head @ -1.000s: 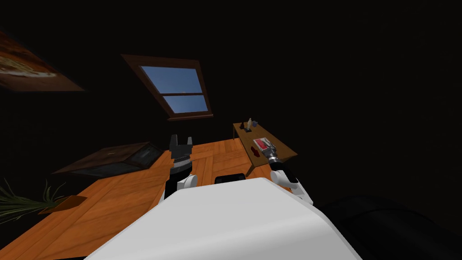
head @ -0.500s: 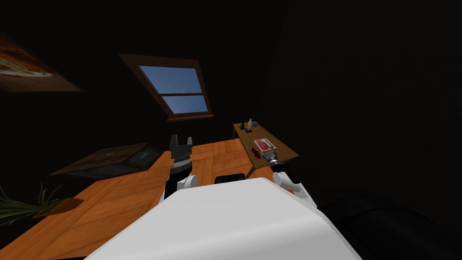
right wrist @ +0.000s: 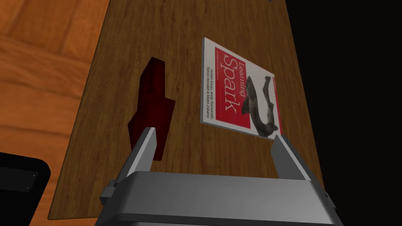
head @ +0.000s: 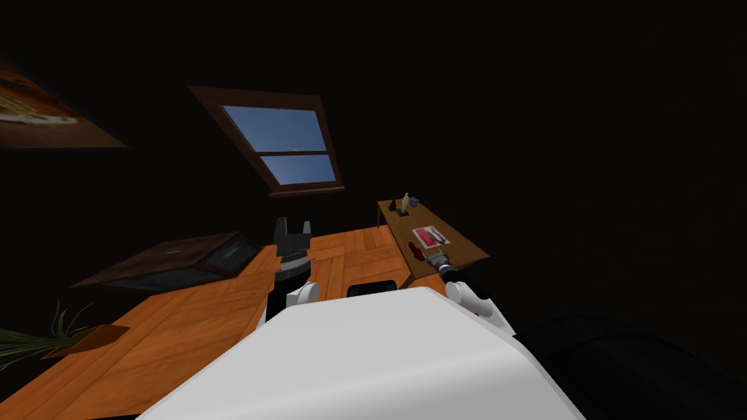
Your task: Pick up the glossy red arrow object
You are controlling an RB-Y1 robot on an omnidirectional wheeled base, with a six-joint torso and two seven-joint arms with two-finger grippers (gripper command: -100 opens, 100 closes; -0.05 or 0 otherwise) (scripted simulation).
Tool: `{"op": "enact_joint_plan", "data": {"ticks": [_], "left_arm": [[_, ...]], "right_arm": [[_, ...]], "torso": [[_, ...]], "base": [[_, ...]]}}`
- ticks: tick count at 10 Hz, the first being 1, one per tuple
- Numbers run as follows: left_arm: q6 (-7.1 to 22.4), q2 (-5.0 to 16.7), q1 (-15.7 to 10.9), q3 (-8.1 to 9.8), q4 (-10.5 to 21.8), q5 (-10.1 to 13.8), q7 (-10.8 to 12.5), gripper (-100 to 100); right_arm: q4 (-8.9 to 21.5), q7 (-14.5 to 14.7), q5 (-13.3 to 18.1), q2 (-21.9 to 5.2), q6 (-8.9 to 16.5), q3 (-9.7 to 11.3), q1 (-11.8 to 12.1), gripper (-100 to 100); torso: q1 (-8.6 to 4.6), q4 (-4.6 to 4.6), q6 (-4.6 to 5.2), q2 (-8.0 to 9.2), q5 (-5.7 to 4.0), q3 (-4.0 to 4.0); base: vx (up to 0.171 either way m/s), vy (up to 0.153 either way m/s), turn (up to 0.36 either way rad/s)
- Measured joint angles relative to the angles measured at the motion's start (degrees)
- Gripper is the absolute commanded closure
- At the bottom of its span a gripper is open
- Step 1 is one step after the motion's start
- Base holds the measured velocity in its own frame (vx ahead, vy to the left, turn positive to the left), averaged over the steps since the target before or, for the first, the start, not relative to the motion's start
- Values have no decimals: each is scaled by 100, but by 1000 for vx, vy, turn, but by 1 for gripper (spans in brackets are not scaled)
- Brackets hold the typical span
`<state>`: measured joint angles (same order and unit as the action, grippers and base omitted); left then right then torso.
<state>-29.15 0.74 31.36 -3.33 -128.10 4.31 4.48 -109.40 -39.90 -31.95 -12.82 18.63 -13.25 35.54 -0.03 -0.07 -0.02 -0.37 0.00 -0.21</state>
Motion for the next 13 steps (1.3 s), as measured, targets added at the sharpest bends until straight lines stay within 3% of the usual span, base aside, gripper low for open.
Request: {"op": "enact_joint_plan", "data": {"ticks": [5,7,10,13], "left_arm": [[0,0,0,0,0,0,0,0],[0,0,0,0,0,0,0,0],[0,0,1,0,0,0,0,0],[0,0,0,0,0,0,0,0]], "right_arm": [[283,-459,-443,-158,733,-69,164,-100],[263,-614,-501,-140,1020,-110,223,-100],[549,-947,-859,-274,1517,-146,306,-100],[567,-1210,-979,-299,2005,-186,394,-100]], "torso": [[-5,0,0,-2,-1,-1],[3,1,0,5,1,2],[-10,-6,0,-24,-2,-15],[3,-1,0,0,0,-1]], "base": [[92,-4,16],[102,-3,26],[145,-24,31],[105,-1,30]]}}
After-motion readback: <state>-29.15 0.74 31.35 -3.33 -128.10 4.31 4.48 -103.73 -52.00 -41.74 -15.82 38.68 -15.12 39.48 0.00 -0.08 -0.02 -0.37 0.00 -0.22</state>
